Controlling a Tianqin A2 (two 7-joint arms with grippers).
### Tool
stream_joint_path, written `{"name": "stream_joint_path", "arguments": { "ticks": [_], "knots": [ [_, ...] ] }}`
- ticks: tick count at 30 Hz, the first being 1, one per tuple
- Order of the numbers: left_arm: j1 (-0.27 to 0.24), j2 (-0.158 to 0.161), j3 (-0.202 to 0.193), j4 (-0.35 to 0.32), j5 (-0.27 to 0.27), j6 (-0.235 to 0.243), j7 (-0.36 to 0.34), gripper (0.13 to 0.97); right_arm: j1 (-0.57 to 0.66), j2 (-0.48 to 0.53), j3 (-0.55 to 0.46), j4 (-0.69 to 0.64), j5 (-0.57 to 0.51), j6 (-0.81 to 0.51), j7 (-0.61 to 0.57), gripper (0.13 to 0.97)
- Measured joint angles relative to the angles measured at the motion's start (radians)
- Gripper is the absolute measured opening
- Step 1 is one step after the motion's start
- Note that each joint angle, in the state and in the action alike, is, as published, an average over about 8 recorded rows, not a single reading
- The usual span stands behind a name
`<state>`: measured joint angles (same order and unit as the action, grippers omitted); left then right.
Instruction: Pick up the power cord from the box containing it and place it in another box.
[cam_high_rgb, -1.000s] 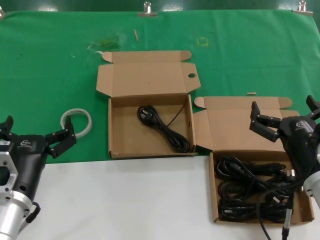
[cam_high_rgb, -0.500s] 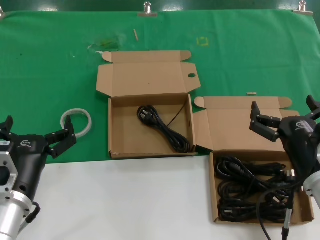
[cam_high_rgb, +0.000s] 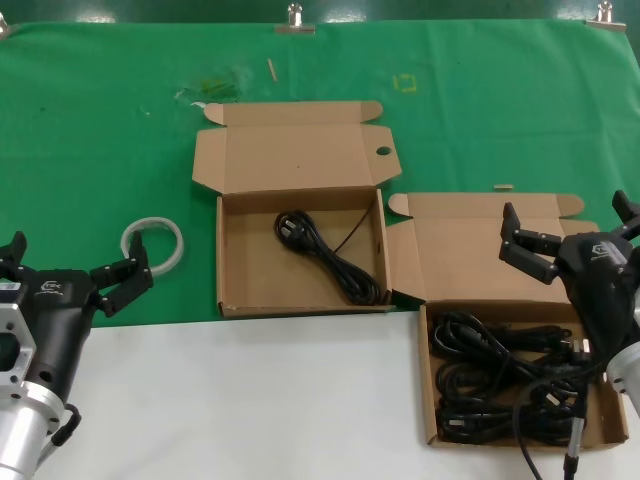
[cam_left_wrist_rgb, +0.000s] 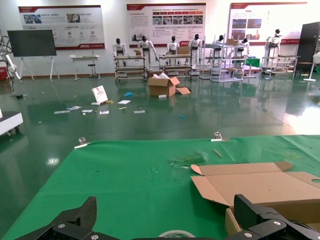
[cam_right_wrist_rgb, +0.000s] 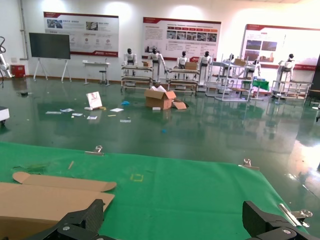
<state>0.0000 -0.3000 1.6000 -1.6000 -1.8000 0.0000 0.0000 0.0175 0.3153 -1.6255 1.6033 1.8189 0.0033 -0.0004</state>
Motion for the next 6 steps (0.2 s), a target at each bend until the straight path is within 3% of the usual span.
{"name": "stream_joint_path", "arguments": {
  "ticks": [6],
  "knots": [
    [0.000,0.000,0.000,0.000,0.000,0.000,0.000,0.966,0.000,0.000,0.000,0.000,0.000,0.000,0.000,0.966]
  ]
}}
